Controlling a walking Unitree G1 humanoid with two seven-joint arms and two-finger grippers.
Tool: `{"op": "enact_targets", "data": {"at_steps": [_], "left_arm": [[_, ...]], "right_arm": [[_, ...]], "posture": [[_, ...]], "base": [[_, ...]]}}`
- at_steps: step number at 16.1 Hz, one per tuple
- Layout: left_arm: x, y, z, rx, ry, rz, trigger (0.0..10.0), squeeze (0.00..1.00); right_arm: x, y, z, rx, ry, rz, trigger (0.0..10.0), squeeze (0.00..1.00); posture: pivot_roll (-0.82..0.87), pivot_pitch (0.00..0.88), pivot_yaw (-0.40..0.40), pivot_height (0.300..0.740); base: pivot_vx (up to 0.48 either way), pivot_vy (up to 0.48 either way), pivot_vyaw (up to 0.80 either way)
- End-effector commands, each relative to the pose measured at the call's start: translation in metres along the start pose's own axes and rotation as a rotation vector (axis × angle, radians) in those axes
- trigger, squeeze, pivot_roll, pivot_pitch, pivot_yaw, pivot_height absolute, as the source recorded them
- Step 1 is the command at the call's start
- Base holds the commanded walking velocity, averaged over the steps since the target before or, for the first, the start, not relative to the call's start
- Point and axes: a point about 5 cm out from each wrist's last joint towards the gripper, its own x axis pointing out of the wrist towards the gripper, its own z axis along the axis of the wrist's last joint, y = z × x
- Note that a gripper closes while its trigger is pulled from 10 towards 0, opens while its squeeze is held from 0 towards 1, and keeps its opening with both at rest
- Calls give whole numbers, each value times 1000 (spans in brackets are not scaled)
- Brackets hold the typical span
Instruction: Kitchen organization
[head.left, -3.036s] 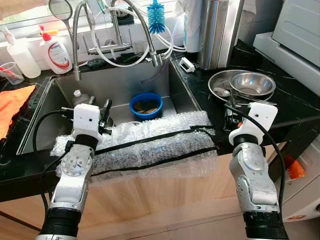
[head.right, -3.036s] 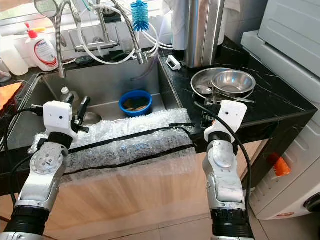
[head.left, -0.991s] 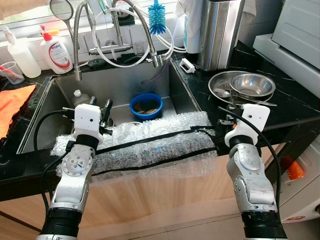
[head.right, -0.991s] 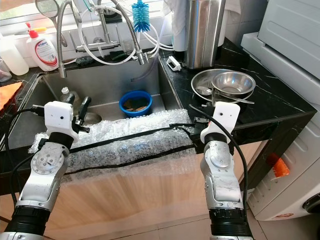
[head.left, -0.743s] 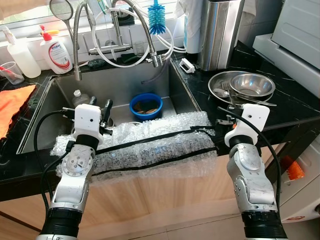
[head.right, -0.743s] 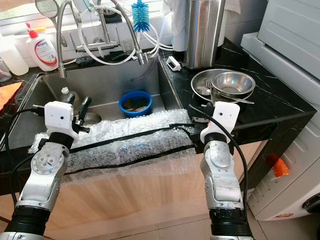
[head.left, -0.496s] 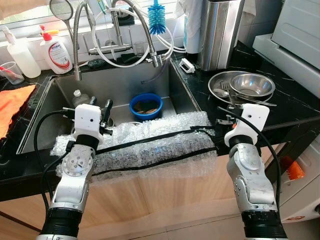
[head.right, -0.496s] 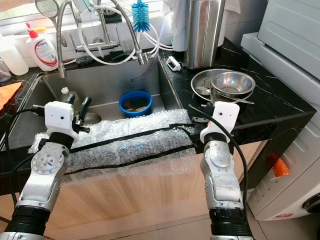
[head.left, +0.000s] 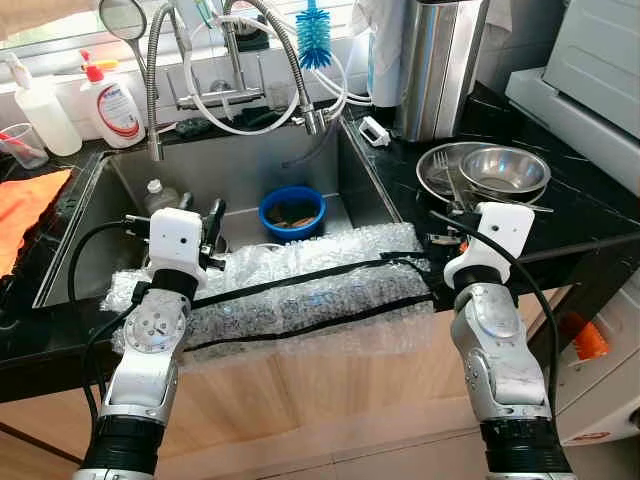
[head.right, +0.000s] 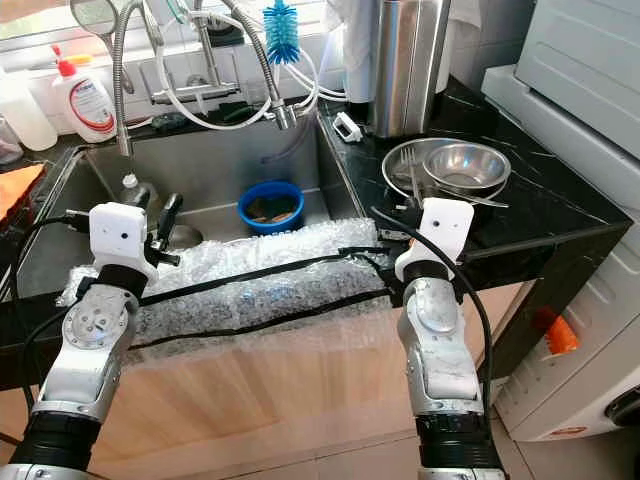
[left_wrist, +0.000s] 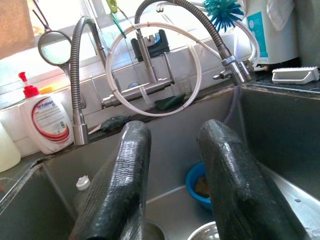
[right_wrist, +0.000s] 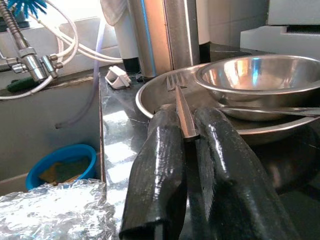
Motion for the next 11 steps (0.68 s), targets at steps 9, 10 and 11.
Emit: {"op": "enact_targets", "data": {"at_steps": [9, 10, 11], "left_arm": [[11, 9, 18, 1, -66, 30, 10000, 0], [15, 12, 23, 0, -80, 24, 10000, 0], [22, 20, 28, -24, -90, 26, 10000, 0]], "right_arm": [[2, 15, 43, 22, -249, 112, 10000, 0], [2, 15, 49, 29, -273, 128, 10000, 0], [3, 15, 59, 40, -312, 160, 10000, 0]], "posture": [[-155, 0, 75, 740], [-155, 0, 75, 740], [-157, 0, 77, 740]], "base": [[0, 0, 0], [0, 0, 0], [0, 0, 0]]}}
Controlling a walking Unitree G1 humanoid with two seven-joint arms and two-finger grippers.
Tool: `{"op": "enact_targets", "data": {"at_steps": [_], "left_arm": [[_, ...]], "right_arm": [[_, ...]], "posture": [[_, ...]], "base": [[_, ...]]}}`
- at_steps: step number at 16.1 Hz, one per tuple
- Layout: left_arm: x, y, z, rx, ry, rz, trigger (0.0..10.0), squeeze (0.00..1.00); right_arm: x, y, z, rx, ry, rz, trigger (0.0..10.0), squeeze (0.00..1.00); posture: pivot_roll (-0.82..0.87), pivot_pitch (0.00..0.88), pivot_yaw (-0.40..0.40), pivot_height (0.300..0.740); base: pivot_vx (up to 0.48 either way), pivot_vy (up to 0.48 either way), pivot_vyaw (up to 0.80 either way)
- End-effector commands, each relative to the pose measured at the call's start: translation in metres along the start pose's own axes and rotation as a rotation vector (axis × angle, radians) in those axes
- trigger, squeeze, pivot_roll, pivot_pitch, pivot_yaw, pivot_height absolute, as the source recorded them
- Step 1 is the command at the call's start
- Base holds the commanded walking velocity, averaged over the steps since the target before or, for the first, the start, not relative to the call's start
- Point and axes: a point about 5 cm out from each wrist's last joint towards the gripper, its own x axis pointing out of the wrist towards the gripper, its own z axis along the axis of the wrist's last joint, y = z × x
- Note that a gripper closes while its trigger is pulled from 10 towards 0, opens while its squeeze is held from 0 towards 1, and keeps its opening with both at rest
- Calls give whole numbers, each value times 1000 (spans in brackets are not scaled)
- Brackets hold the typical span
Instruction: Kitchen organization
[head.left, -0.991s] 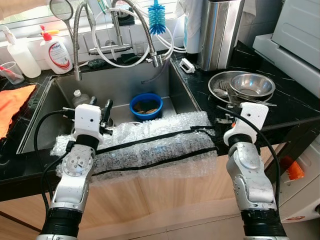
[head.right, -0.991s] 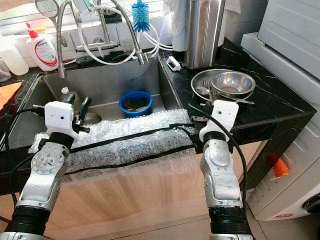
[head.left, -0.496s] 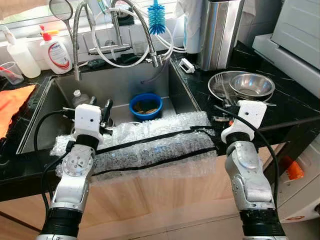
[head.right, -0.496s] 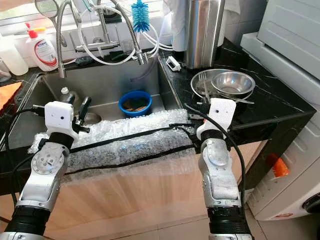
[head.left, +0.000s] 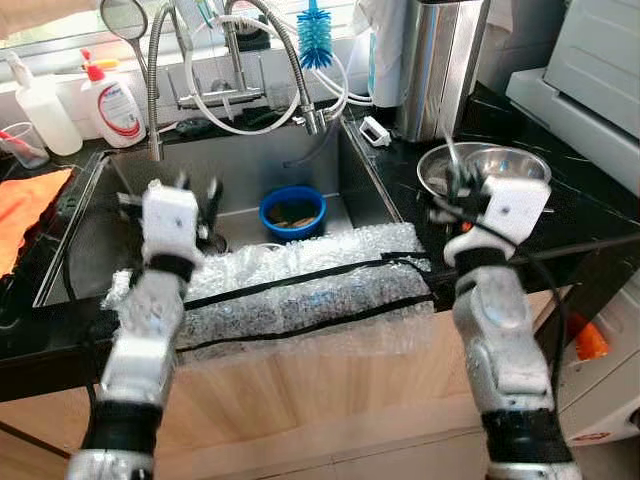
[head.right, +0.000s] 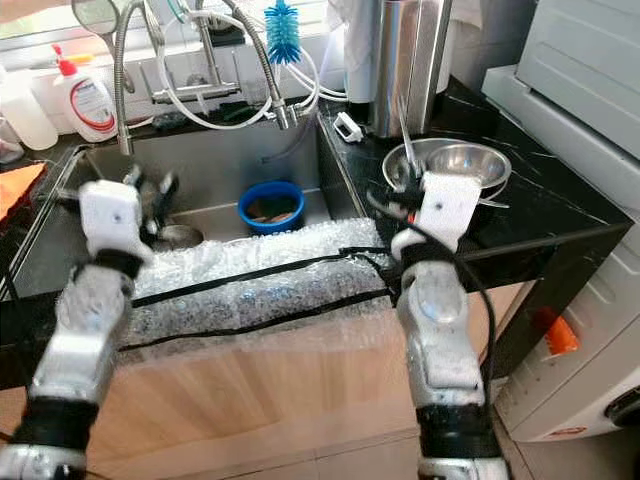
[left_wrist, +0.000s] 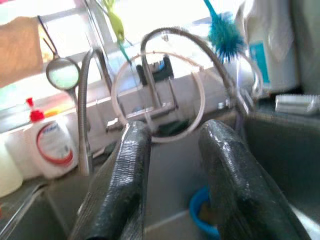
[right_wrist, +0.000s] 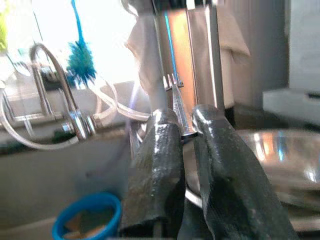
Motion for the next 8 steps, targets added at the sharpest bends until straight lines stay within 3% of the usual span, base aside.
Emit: {"op": "enact_targets", "data": {"at_steps": [1, 2, 3, 4, 5, 6, 8], "left_arm": [[7, 15, 6, -53, -9, 35, 10000, 0], [9, 17, 5, -112, 6, 26, 10000, 0], [12, 14, 2, -222, 25, -13, 10000, 0], [14, 11, 2, -260, 31, -31, 10000, 0], [17, 2, 2, -388, 50, -68, 10000, 0], [19, -3, 2, -500, 57, -84, 10000, 0], [21, -11, 2, -648, 71, -120, 10000, 0]], "right_arm": [[4, 3, 18, 18, -84, 39, 10000, 0], [4, 2, 19, 24, -87, 48, 10000, 0], [3, -1, 19, 28, -95, 65, 10000, 0], [2, -1, 19, 62, -90, 80, 10000, 0], [-3, 1, 16, 216, -61, 120, 10000, 0], [-9, 2, 13, 286, -44, 160, 10000, 0], [-16, 0, 5, 381, -12, 169, 10000, 0]], "posture": [[-157, 0, 79, 740], [-157, 0, 80, 740], [-159, 0, 82, 740], [-159, 0, 83, 740], [-171, 0, 90, 740], [-175, 0, 94, 740], [-175, 0, 95, 740]], "base": [[0, 0, 0], [0, 0, 0], [0, 0, 0], [0, 0, 0], [0, 0, 0], [0, 0, 0], [0, 0, 0]]}}
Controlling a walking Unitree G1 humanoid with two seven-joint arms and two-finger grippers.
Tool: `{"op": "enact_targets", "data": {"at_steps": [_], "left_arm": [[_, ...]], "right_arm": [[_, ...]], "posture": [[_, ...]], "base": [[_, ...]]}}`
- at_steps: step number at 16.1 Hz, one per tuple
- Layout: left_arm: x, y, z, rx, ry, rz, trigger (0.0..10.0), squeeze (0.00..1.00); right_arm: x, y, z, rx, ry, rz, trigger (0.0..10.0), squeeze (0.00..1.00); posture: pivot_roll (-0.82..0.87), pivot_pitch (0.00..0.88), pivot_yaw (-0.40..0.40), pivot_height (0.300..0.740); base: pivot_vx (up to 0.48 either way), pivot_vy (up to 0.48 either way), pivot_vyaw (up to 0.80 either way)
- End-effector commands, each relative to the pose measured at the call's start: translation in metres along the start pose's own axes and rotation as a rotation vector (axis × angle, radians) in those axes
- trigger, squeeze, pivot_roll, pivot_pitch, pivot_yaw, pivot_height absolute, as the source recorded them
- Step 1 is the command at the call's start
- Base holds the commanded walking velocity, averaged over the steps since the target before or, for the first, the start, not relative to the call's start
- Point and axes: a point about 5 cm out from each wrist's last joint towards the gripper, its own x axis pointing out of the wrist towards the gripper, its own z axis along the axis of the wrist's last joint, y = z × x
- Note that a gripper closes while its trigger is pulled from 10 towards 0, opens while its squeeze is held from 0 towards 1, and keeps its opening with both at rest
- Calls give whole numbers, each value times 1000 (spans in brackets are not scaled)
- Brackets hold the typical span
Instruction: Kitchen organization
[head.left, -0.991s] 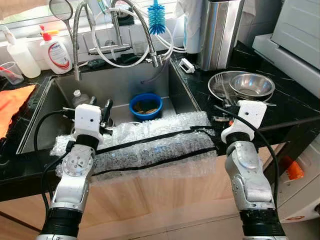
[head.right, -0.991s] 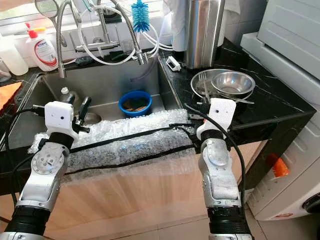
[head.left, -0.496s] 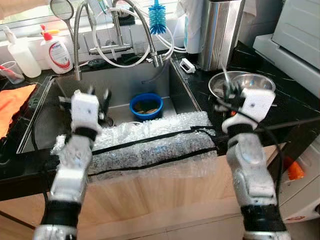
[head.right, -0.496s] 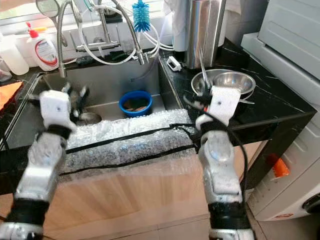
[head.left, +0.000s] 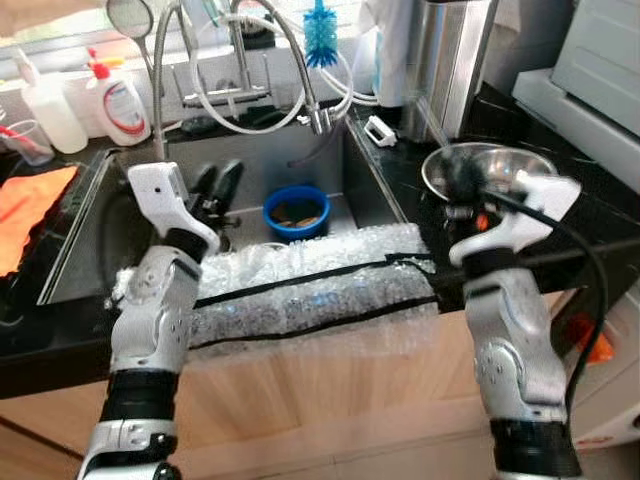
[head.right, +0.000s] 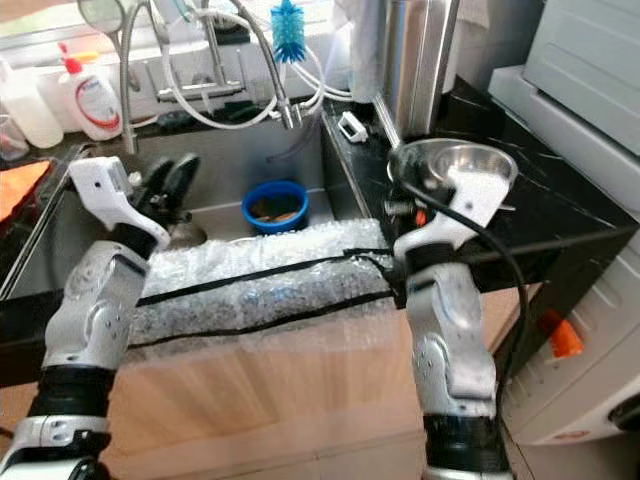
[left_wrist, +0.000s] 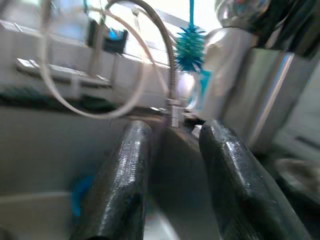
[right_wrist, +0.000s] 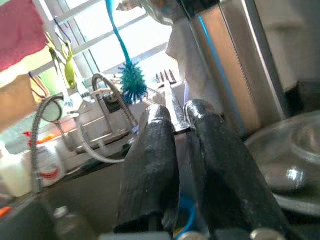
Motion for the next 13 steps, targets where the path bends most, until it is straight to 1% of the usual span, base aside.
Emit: {"op": "enact_targets", "data": {"at_steps": [1, 2, 3, 4, 5, 6, 8, 10, 13], "left_arm": [[3, 0, 5, -75, -10, -19, 10000, 0], [3, -1, 4, -123, -8, -37, 10000, 0], [3, -4, 0, -298, 1, -72, 10000, 0], [3, -5, -1, -343, 8, -88, 10000, 0], [2, -9, -4, -398, 30, -132, 10000, 0], [3, -16, -5, -442, 44, -176, 10000, 0], [2, -27, -6, -483, 71, -266, 10000, 0], [2, -29, -12, -487, 114, -285, 10000, 0], [1, -29, -10, -497, 118, -289, 10000, 0]], "right_arm": [[-2, 2, 5, 41, -20, 17, 10000, 0], [-3, 2, 3, 81, -6, 28, 10000, 0], [-11, 6, -1, 222, 31, 125, 10000, 0], [-14, 8, -1, 246, 39, 157, 10000, 0], [-18, 12, -3, 291, 55, 206, 10000, 0], [-21, 15, -4, 316, 71, 253, 10000, 0], [-26, 18, -5, 355, 87, 307, 10000, 0], [-29, 22, -4, 414, 94, 365, 10000, 0], [-35, 26, -5, 429, 121, 418, 10000, 0]], "posture": [[-175, 0, 95, 740], [-177, 0, 99, 740], [-184, 0, 103, 740], [-186, 0, 103, 740], [-186, 0, 103, 740], [-188, 0, 102, 740], [-190, 0, 103, 740], [-186, 0, 101, 740], [-173, 0, 95, 740]], "base": [[0, 0, 0], [0, 0, 0], [0, 0, 0], [0, 0, 0], [0, 0, 0], [0, 0, 0], [0, 0, 0], [0, 0, 0], [0, 0, 0]]}}
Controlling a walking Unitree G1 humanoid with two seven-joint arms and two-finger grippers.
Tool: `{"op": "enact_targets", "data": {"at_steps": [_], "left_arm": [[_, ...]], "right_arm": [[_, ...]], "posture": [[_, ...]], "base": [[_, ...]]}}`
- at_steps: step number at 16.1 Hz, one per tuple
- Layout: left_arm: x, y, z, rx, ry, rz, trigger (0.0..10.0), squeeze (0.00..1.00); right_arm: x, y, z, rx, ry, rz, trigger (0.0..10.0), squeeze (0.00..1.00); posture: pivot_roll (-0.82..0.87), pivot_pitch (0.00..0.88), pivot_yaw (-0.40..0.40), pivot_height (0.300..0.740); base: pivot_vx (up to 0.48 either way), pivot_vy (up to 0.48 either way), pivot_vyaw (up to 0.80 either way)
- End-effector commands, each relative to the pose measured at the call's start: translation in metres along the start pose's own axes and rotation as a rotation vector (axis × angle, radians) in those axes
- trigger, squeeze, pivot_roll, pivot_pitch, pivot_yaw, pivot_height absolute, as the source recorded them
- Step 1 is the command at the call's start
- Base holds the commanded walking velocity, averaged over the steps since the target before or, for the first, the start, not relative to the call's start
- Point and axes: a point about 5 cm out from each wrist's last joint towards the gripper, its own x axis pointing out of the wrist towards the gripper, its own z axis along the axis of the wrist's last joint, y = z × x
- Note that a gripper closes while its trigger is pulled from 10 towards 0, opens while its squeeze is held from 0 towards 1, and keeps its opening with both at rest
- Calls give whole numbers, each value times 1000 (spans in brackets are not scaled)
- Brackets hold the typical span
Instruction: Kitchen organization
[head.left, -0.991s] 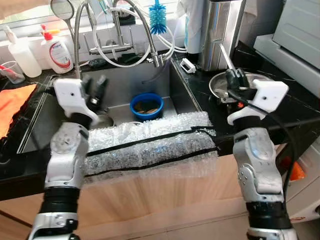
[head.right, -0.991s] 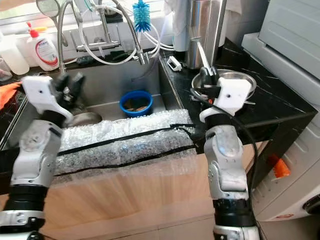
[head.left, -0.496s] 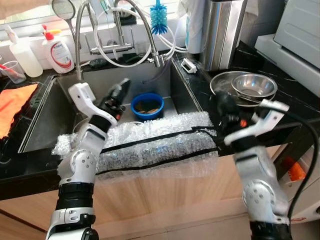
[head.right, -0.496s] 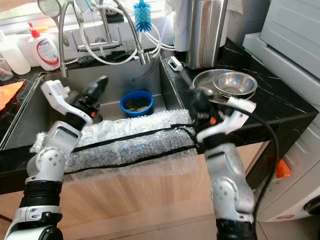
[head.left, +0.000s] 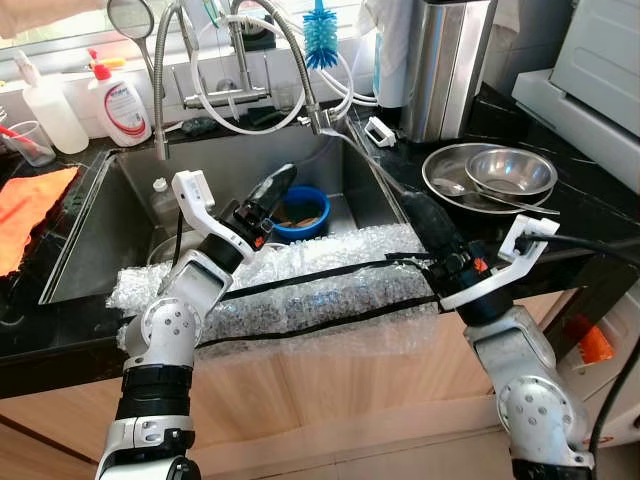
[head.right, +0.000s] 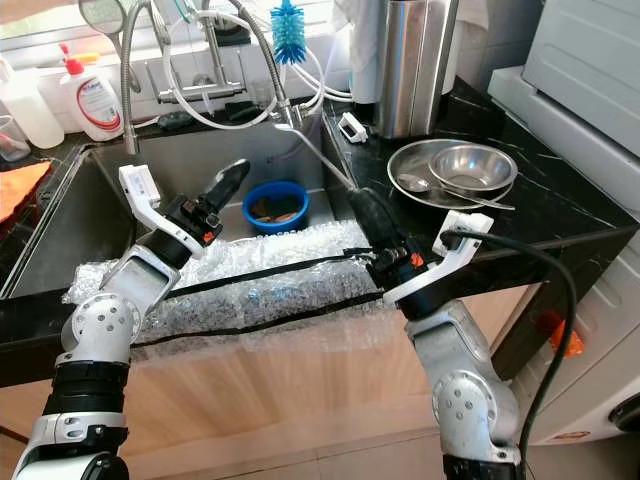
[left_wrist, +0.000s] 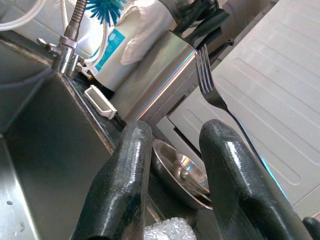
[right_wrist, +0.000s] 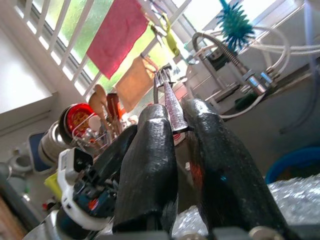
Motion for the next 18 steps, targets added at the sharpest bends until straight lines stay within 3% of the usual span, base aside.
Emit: {"op": "enact_targets", "data": {"at_steps": [1, 7, 8, 9, 12, 14, 18], "left_arm": [[-2, -3, 6, 16, 3, -16, 10000, 0], [-6, -6, 7, -20, -21, -48, 10000, 0], [-5, -7, 6, -12, -17, -48, 10000, 996], [-5, -7, 5, -14, -16, -47, 10000, 1000], [-4, -10, 2, -34, 3, -60, 10000, 1000], [-4, -10, 1, -42, 6, -59, 10000, 0], [-4, -12, -1, -55, 12, -71, 10000, 0]], "right_arm": [[3, 9, -1, 11, 11, 52, 10000, 0], [5, 14, -16, 11, 85, 72, 10000, 0], [5, 16, -17, 12, 88, 77, 10000, 0], [5, 16, -18, 13, 89, 78, 10000, 0], [6, 17, -19, 10, 98, 87, 10000, 0], [7, 18, -20, 7, 102, 95, 10000, 0], [6, 21, -24, 11, 132, 123, 10000, 0]], "posture": [[-169, 0, 92, 740], [-158, 0, 89, 740], [-156, 0, 90, 740], [-156, 0, 90, 740], [-156, 0, 89, 740], [-157, 0, 89, 740], [-156, 0, 87, 740]], "base": [[0, 0, 0], [0, 0, 0], [0, 0, 0], [0, 0, 0], [0, 0, 0], [0, 0, 0], [0, 0, 0]]}}
